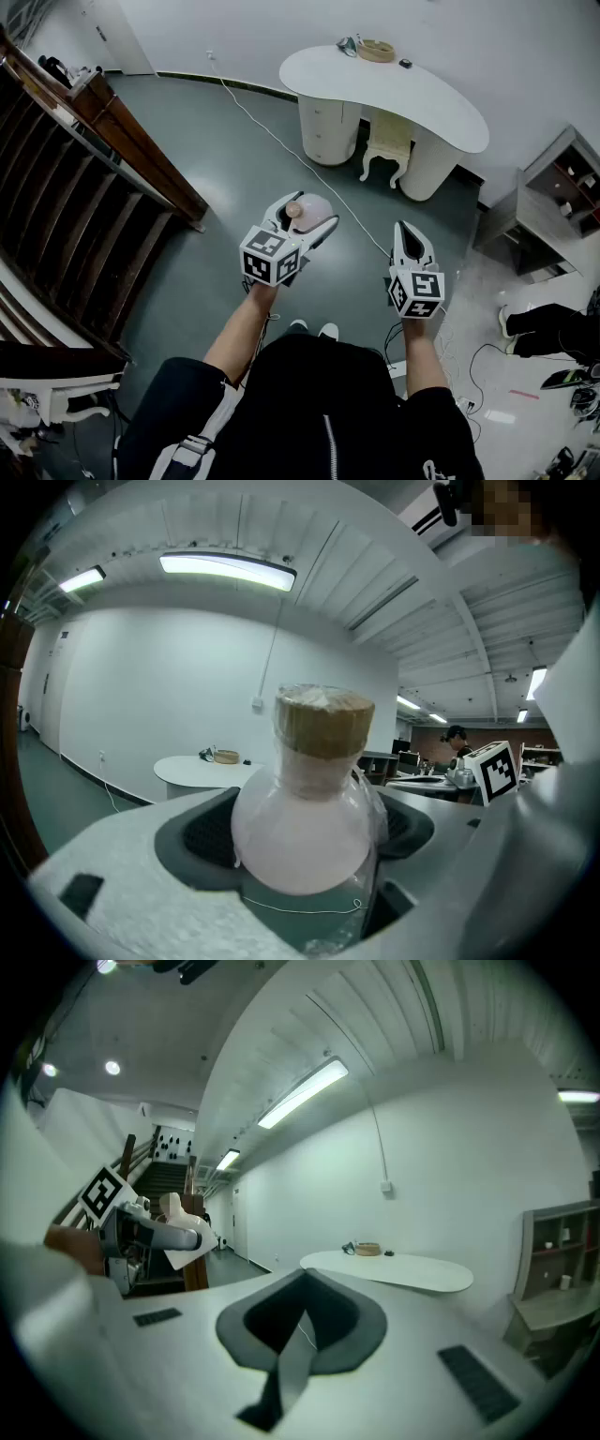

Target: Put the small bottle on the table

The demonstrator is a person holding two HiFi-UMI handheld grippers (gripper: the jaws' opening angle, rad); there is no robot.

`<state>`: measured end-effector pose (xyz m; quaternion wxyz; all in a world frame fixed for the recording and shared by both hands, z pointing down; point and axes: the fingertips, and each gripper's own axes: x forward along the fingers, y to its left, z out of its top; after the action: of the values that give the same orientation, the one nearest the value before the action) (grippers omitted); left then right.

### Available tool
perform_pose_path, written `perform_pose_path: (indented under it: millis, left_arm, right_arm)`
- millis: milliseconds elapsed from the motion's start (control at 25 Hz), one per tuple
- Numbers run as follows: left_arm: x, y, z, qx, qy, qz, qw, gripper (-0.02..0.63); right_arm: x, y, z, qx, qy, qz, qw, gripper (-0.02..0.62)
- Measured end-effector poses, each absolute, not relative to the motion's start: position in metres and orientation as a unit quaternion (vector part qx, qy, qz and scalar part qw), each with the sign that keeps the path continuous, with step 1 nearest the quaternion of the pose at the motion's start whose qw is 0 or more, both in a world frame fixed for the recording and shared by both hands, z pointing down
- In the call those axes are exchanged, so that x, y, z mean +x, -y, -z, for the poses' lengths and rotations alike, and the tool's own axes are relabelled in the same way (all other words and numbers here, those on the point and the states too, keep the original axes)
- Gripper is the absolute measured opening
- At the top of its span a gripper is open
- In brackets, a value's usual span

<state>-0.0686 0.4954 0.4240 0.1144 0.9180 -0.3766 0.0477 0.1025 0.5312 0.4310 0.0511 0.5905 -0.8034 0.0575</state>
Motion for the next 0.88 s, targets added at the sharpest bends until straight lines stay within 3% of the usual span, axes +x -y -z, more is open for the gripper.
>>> perform_pose_path:
  millis: [880]
  left_arm:
    - [-0.053, -0.476, -0.428, 0.914, 0.386, -0.052, 0.117, 0.397]
  right_arm:
    - [0.124, -0.517, -0.44, 0.567, 0.819, -0.077, 0.045, 0.002]
